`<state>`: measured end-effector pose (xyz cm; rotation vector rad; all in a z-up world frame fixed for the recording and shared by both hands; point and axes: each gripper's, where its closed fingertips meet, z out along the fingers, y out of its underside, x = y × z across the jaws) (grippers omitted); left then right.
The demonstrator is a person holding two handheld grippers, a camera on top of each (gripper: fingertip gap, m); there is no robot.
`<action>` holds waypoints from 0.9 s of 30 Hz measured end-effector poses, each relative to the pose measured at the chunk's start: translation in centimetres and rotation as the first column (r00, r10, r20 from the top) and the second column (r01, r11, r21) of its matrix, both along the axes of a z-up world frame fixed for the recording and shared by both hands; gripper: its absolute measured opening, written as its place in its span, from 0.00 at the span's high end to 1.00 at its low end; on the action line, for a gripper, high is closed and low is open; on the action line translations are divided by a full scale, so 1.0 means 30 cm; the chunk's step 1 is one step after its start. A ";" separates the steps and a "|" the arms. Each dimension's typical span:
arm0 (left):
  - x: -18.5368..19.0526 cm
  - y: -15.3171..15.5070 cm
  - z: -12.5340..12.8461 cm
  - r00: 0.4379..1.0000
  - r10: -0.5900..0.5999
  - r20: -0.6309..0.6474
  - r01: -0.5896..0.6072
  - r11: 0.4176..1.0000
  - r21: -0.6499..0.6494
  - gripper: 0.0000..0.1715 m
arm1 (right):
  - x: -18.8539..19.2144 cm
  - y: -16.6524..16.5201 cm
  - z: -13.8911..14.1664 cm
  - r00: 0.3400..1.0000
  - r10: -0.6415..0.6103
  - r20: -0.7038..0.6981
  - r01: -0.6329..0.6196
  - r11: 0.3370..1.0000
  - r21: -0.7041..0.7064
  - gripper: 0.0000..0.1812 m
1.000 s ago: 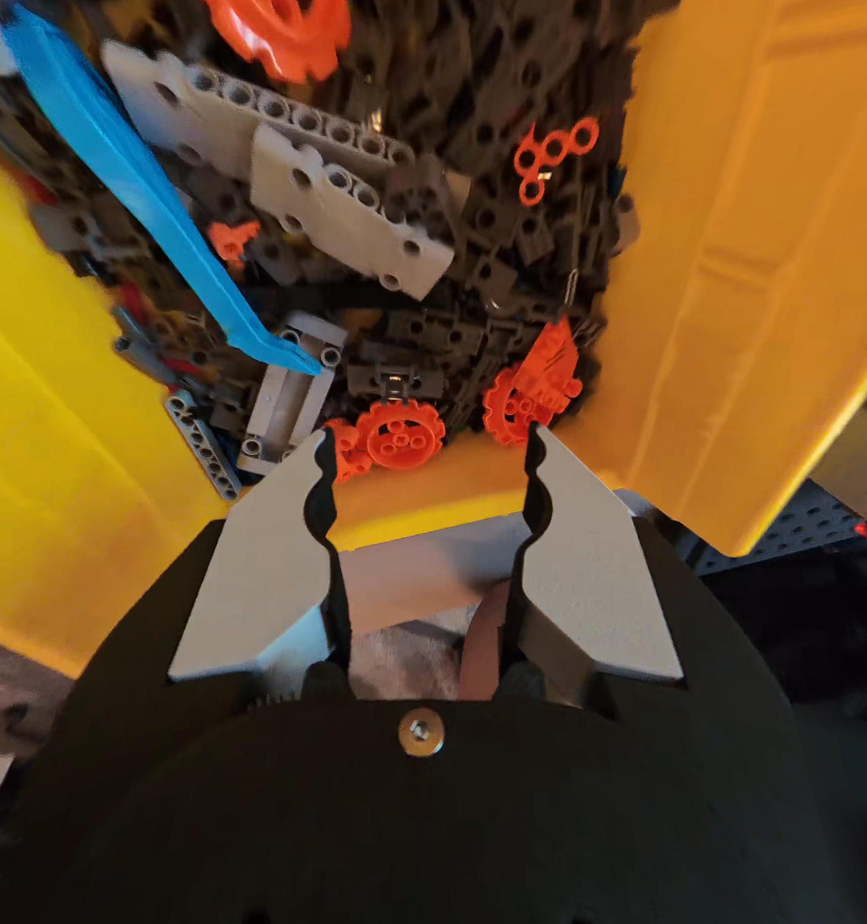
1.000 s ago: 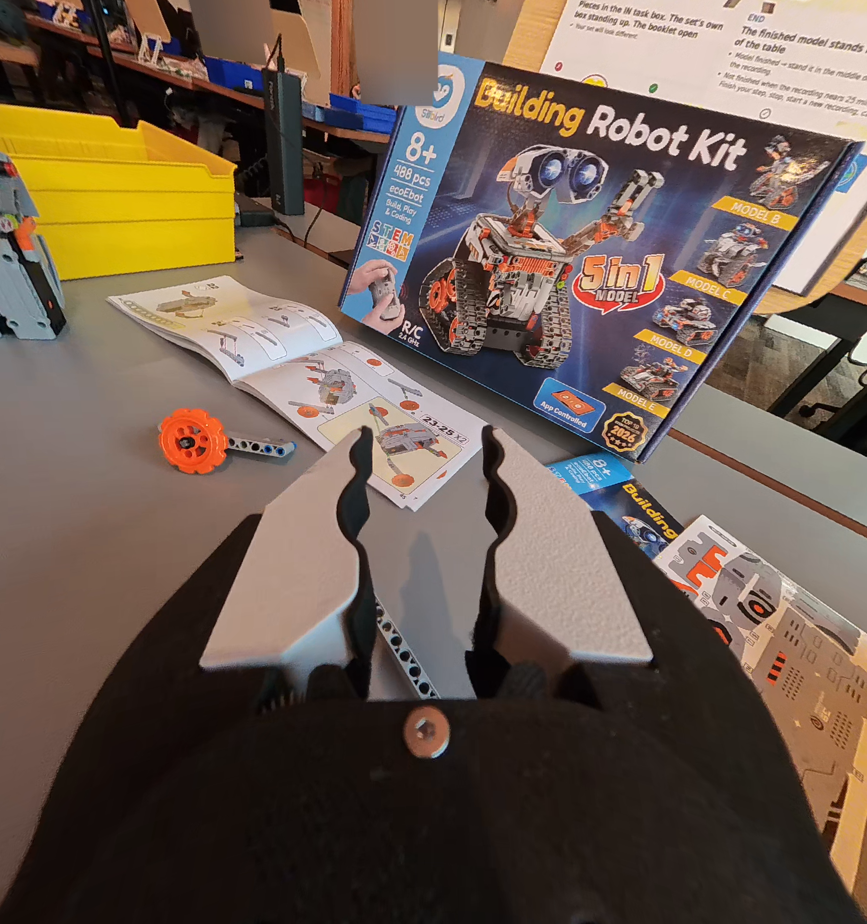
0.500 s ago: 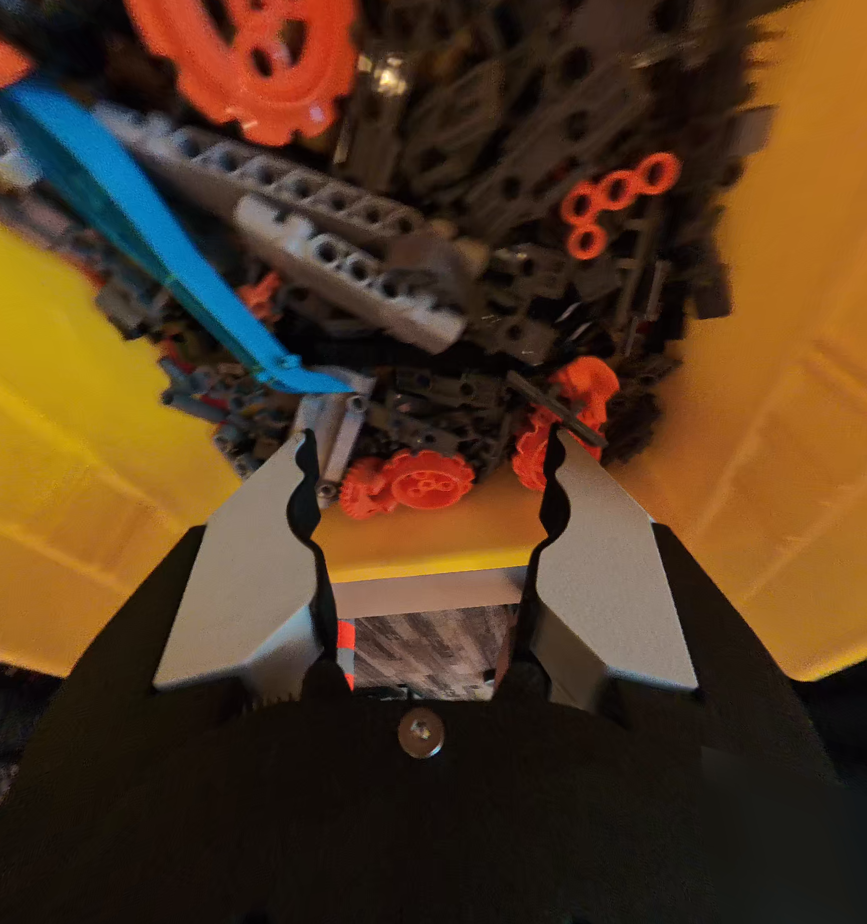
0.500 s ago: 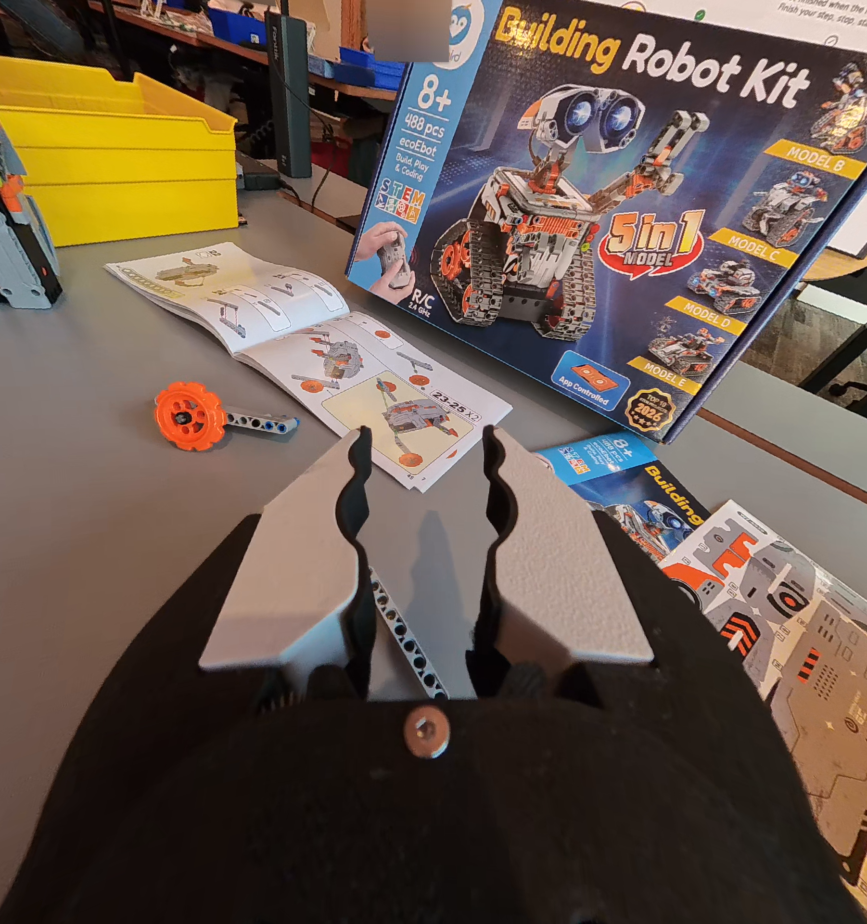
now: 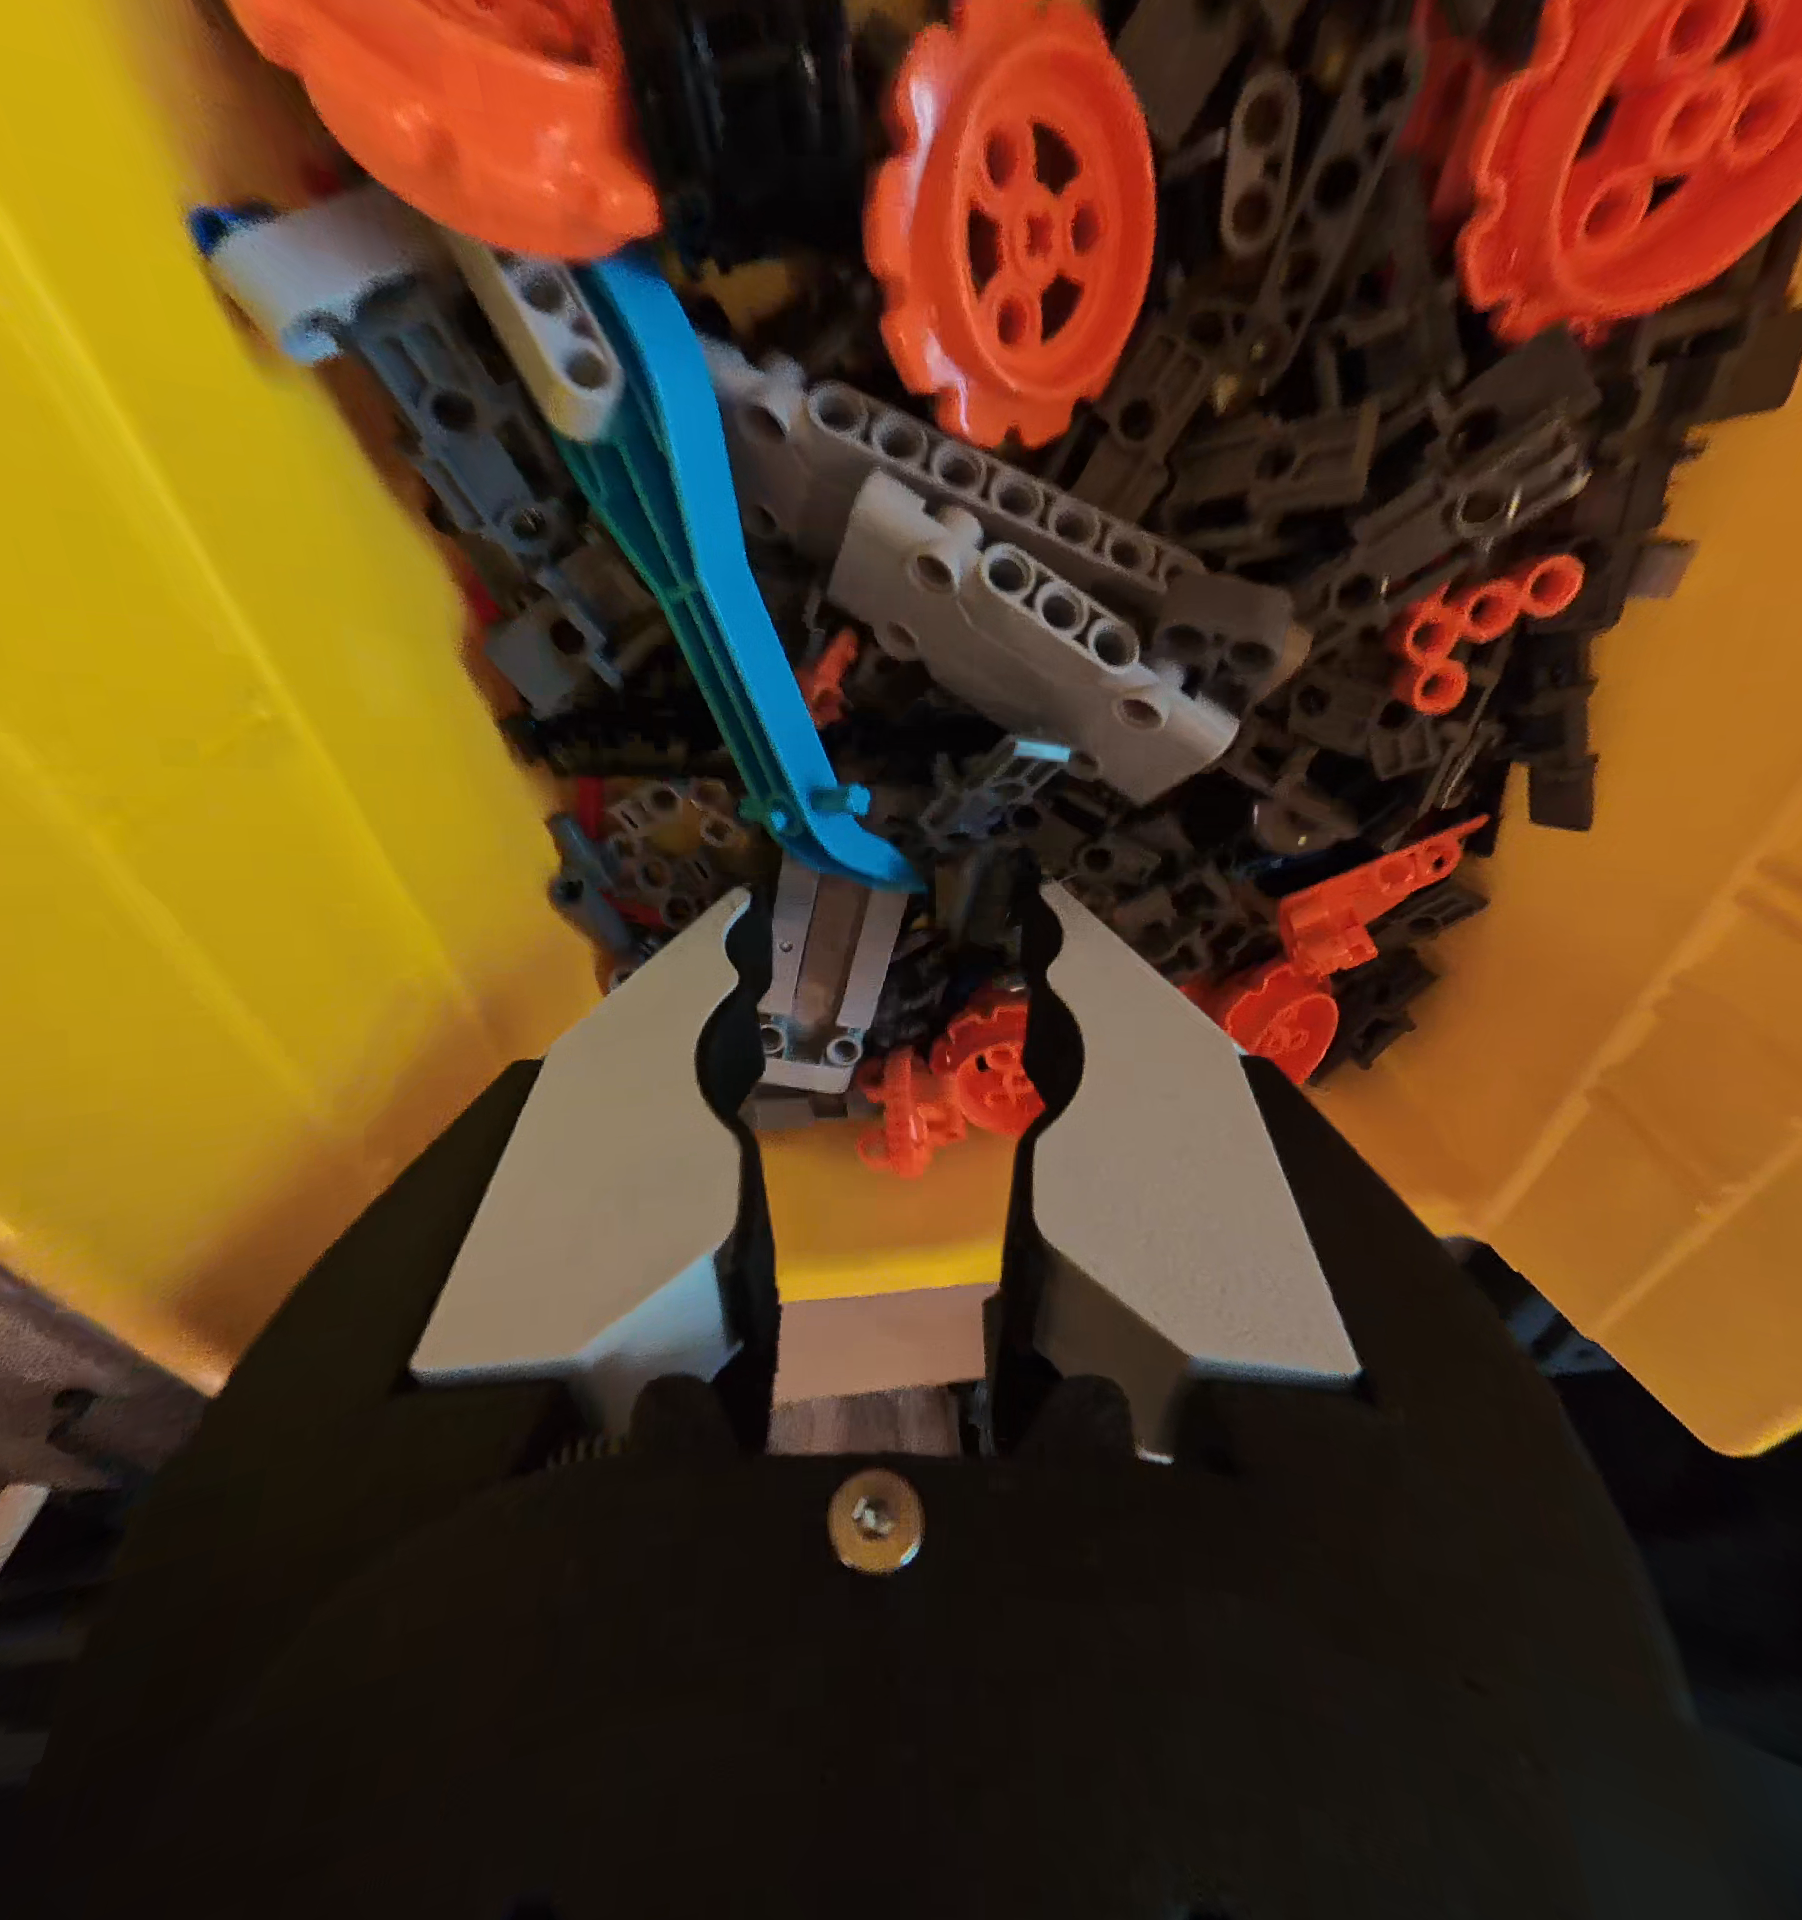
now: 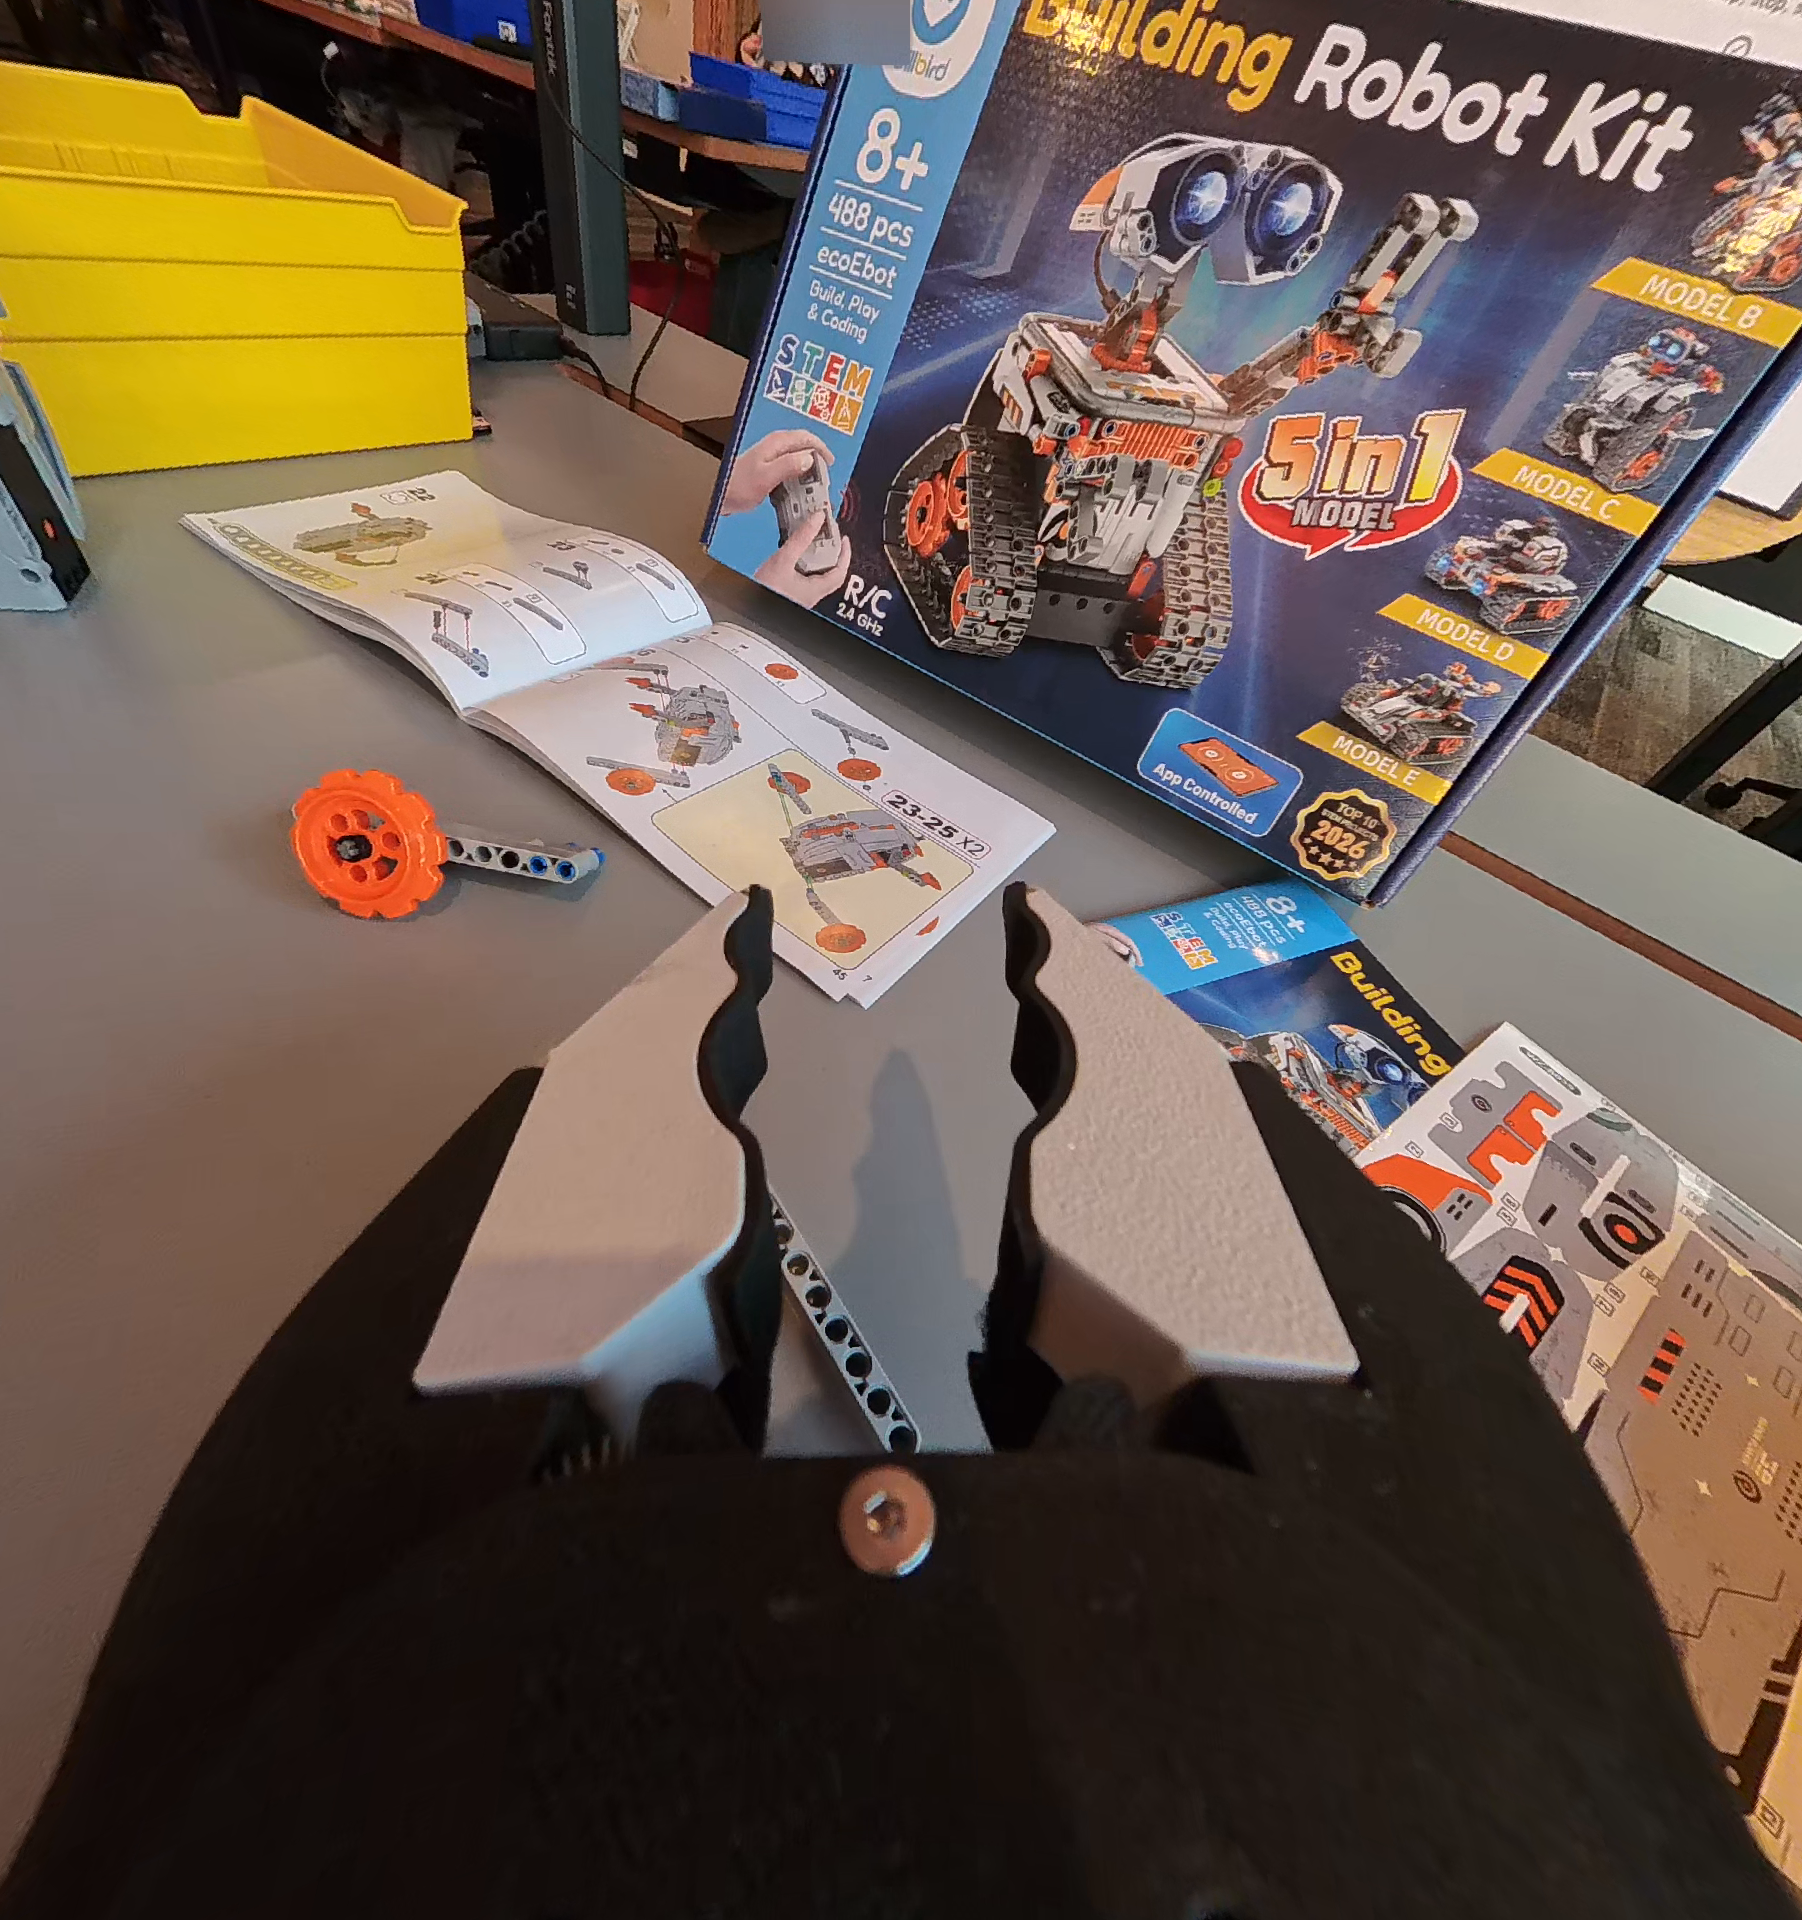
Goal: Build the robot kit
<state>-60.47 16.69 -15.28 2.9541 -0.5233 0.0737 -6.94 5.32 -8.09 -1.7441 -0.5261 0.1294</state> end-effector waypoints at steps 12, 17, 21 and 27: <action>0.186 -0.066 0.137 0.958 -0.088 0.271 0.069 0.995 0.077 0.83 | 0.006 0.009 -0.035 1.000 -0.005 0.017 0.006 0.999 -0.034 0.76; 0.280 -0.268 0.084 0.901 -0.195 0.387 0.293 0.932 -0.213 1.00 | 0.018 0.011 -0.054 0.999 -0.021 0.035 0.022 0.998 -0.051 0.76; 0.308 -0.261 0.035 0.892 -0.167 0.421 0.306 0.907 -0.288 0.93 | 0.031 0.006 -0.056 0.999 -0.037 0.036 0.039 0.998 -0.050 0.76; 0.287 -0.149 0.001 0.930 -0.152 0.334 0.231 0.949 -0.213 0.84 | 0.041 0.007 -0.061 0.998 -0.048 0.042 0.050 0.997 -0.050 0.76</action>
